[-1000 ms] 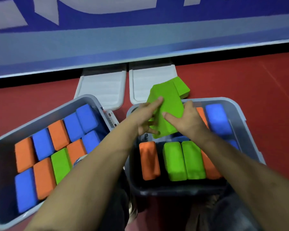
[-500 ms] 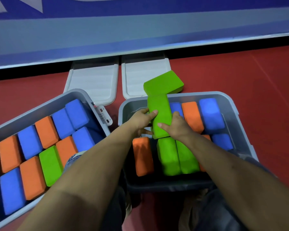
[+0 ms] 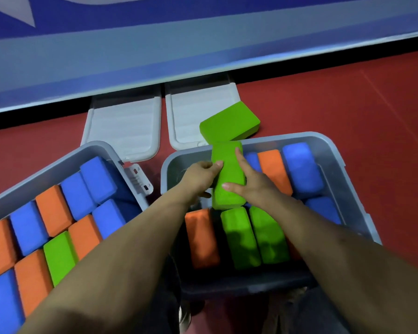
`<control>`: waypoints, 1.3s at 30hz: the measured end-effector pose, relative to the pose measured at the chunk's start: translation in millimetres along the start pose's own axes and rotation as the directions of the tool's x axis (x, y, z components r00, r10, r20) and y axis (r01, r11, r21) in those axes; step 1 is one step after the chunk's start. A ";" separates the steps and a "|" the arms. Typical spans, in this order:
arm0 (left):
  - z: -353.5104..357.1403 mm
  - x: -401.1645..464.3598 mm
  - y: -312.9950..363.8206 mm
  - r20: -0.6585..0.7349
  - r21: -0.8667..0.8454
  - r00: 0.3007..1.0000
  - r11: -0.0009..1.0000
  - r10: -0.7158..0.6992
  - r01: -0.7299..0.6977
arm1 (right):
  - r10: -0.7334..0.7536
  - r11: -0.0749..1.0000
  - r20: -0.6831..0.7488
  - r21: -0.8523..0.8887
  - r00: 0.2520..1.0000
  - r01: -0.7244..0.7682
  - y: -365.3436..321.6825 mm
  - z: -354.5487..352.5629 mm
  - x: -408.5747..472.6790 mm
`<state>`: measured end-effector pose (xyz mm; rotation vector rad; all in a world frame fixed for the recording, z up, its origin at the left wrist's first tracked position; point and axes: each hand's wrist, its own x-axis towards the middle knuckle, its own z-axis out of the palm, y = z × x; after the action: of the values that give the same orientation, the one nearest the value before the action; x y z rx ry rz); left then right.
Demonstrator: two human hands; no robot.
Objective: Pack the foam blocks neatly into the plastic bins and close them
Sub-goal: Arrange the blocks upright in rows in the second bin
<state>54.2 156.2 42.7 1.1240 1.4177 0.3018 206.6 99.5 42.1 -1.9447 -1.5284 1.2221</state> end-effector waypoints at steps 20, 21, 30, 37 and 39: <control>28.8 43.0 -28.7 0.065 -0.138 0.993 0.984 -0.101 0.109 | 0.126 0.839 0.086 -0.541 0.988 -0.060 31.0 23.3 38.1; 30.2 45.5 -30.4 0.063 -0.134 0.992 0.984 -0.106 0.114 | 0.133 0.839 0.092 -0.541 0.987 -0.063 34.6 24.4 40.9; 33.3 73.1 -47.3 0.063 0.026 0.992 0.994 -0.106 0.105 | 0.195 0.782 0.141 -0.620 0.971 -0.067 50.6 24.6 55.8; 40.1 83.0 -61.9 0.062 0.023 0.996 0.998 -0.068 0.066 | 0.181 0.717 0.068 -0.692 0.981 -0.084 64.5 35.3 58.3; 39.0 84.1 -64.6 0.057 0.023 0.996 0.997 -0.072 0.070 | 0.162 0.697 0.046 -0.712 0.986 -0.082 66.3 40.8 59.3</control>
<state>77.9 171.1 -66.8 1.0884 1.4093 0.2029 214.3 123.0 -52.6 -2.5119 -2.1937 0.8355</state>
